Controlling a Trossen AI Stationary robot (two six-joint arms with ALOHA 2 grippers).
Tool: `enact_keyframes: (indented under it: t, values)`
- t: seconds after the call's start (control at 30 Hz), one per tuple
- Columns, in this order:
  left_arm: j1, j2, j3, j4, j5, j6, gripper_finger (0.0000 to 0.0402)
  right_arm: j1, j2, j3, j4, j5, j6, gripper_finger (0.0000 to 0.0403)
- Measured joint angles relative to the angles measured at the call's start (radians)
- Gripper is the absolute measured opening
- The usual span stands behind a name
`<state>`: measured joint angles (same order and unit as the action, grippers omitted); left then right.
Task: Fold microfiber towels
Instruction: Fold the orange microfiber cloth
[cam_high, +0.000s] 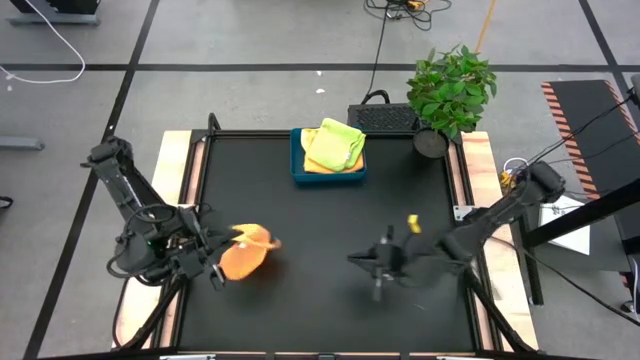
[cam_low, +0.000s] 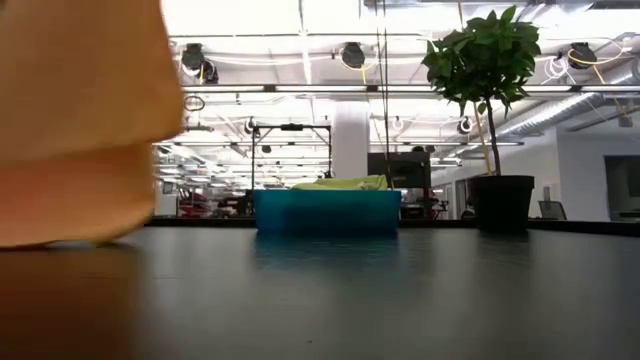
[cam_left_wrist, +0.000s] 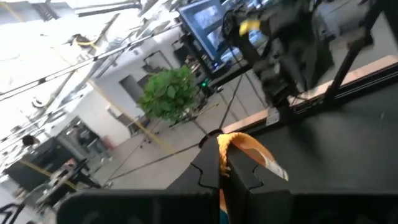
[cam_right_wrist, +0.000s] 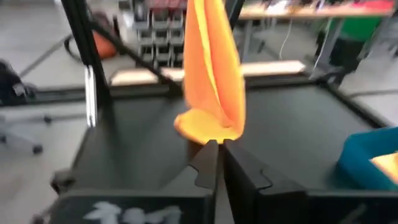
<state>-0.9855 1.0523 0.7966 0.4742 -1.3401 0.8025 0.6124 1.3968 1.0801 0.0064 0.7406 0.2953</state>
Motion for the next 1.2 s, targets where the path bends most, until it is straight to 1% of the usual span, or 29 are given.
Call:
enact_keyframes:
  t: [0.13, 0.3, 0.43, 0.53, 0.6, 0.7, 0.87, 0.93, 1.0, 1.07, 1.13, 1.2]
  values:
    - [0.043, 0.0, 0.0, -0.047, 0.04, -0.047, 0.0002, -0.107, 0.126, -0.006, 0.114, -0.133, -0.074, 0.0061]
    - [0.074, 0.0, 0.0, -0.104, 0.057, -0.097, 0.0002, -0.205, 0.287, -0.006, 0.291, -0.24, -0.217, 0.0142]
    - [0.096, 0.0, 0.0, -0.115, 0.085, -0.115, 0.0003, -0.273, 0.425, -0.006, 0.508, -0.364, -0.235, 0.0197]
    - [0.11, 0.0, 0.0, -0.116, 0.086, -0.118, 0.0002, -0.297, 0.501, -0.006, 0.669, -0.433, -0.236, 0.022]
    - [0.119, 0.0, 0.0, -0.128, 0.086, -0.126, 0.0002, -0.299, 0.533, -0.006, 0.732, -0.438, -0.244, 0.0225]
    - [0.137, 0.0, 0.0, -0.154, 0.086, -0.139, 0.0004, -0.292, 0.562, 0.001, 0.793, -0.454, -0.265, 0.0224]
    - [0.171, 0.0, 0.0, -0.173, 0.087, -0.166, 0.0003, -0.248, 0.582, 0.029, 0.806, -0.449, -0.291, 0.0212]
    - [0.183, 0.0, 0.0, -0.178, 0.087, -0.169, 0.0004, -0.234, 0.582, 0.032, 0.802, -0.416, -0.299, 0.0211]
    - [0.195, 0.0, 0.0, -0.188, 0.089, -0.178, 0.0002, -0.227, 0.581, 0.033, 0.79, -0.361, -0.3, 0.0211]
    - [0.205, 0.0, 0.0, -0.193, 0.111, -0.188, 0.0002, -0.225, 0.582, 0.033, 0.78, -0.315, -0.3, 0.0211]
    - [0.214, 0.0, 0.0, -0.195, 0.138, -0.19, 0.0004, -0.232, 0.582, 0.033, 0.767, -0.299, -0.284, 0.0211]
    - [0.222, 0.0, 0.0, -0.195, 0.145, -0.194, 0.0002, -0.241, 0.582, 0.033, 0.762, -0.31, -0.252, 0.0211]
